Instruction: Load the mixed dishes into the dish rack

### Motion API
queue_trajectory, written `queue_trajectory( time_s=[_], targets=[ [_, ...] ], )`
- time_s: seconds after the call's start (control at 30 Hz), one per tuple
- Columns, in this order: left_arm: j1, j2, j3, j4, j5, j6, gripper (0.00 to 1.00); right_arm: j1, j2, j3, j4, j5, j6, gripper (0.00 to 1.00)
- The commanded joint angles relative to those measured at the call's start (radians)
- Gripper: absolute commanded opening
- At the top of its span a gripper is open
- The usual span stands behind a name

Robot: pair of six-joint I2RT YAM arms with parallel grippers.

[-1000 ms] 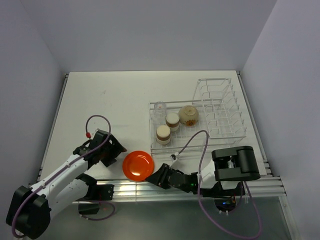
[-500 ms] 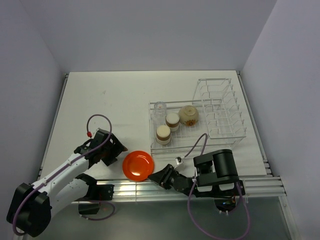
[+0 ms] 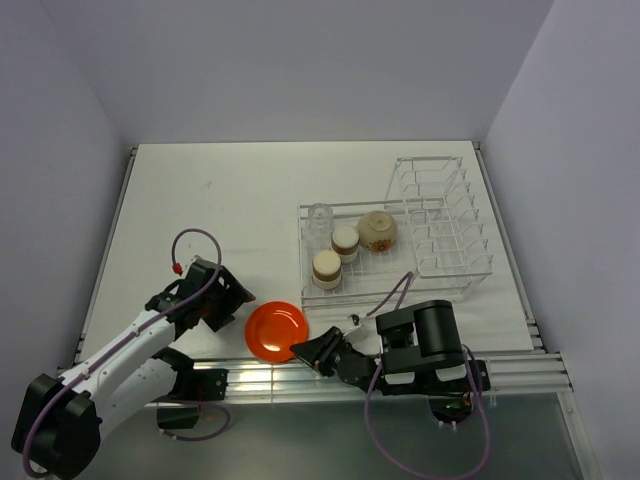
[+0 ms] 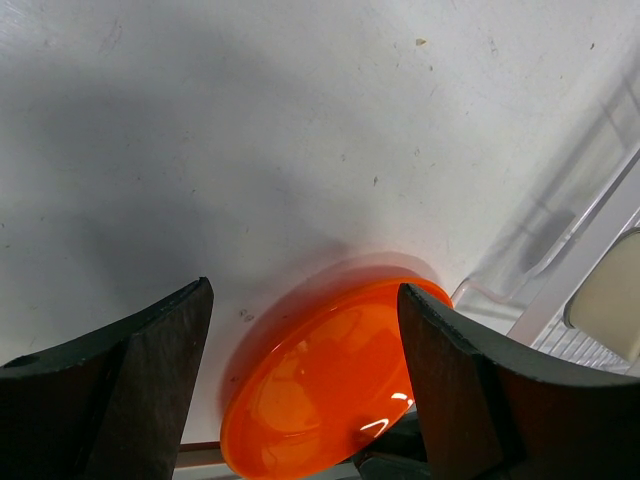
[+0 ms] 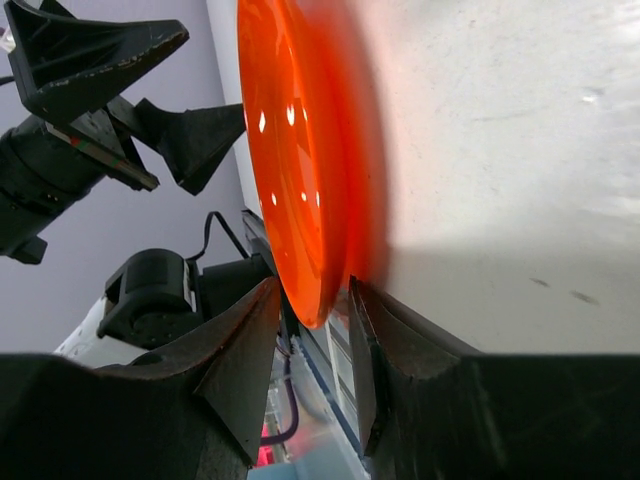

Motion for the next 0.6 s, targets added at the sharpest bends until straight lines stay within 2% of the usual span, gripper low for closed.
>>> queue_trajectory(
  time_s=[0.0,0.33,0.43,0.47,0.53,0.57],
  targets=[
    [-0.003,-0.021,-0.009,0.003,0.008,0.015,0.81,-0.018,0.033,0.028,0.127,0.025,0.044,0.41],
    [-0.002,-0.050,-0.003,-0.035,-0.001,0.024,0.81,-0.034,0.114,0.072,0.143,0.007,0.113,0.34],
    [-0.002,-0.044,-0.003,-0.036,-0.001,0.025,0.82,-0.034,0.142,0.069,0.165,0.001,0.141,0.21],
    [-0.002,-0.044,-0.003,-0.035,0.002,0.024,0.82,-0.034,0.149,0.068,0.182,0.001,0.144,0.12],
    [-0.002,-0.041,-0.006,-0.029,0.003,0.022,0.82,-0.034,0.162,0.071,0.186,-0.013,0.146,0.07],
    [-0.003,-0.040,-0.008,-0.027,0.003,0.025,0.82,-0.034,0.163,0.072,0.186,-0.019,0.146,0.01]
  ],
)
